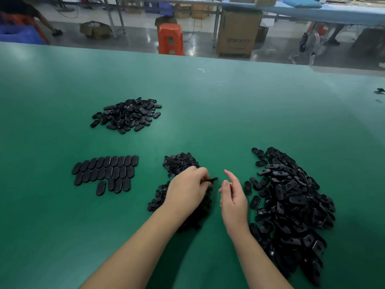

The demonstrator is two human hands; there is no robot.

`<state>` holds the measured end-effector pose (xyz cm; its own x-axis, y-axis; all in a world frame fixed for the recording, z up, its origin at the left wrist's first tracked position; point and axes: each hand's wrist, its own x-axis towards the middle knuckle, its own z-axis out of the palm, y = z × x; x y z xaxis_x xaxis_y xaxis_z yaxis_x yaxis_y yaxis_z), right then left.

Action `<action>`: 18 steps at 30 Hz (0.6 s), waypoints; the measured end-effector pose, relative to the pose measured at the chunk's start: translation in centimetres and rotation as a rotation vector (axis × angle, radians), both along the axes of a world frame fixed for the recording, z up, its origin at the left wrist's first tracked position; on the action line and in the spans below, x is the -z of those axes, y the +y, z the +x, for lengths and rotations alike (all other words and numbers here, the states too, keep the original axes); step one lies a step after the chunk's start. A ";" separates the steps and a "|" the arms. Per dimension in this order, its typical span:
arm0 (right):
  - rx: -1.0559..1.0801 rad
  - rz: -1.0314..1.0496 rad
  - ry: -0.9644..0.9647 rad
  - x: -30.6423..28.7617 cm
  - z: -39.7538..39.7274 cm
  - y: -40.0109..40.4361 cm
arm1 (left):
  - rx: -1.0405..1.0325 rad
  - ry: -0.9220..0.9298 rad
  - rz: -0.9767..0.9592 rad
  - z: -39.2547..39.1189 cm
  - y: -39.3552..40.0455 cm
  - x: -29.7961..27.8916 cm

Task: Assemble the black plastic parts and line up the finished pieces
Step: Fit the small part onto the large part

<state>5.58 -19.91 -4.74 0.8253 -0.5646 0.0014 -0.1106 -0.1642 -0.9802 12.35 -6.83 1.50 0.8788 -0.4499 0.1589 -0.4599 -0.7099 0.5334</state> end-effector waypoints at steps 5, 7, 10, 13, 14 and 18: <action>-0.004 -0.104 0.064 -0.2 -0.1 0.3 | -0.476 0.041 -0.128 1.0 11.5 0.0; 0.002 -0.108 0.071 -0.3 0.1 0.5 | -0.679 0.030 -0.125 1.3 16.8 0.4; 0.010 -0.129 0.076 -0.3 0.1 0.5 | -0.862 0.053 -0.041 1.6 22.1 1.3; 0.007 -0.148 0.081 -0.3 0.1 0.5 | -0.897 0.126 0.035 2.0 24.0 2.4; 0.005 -0.152 0.085 -0.3 0.1 0.5 | -0.899 0.150 0.050 2.2 24.2 2.7; 0.006 -0.164 0.091 -0.3 0.1 0.3 | -0.906 0.186 0.085 3.2 24.1 3.4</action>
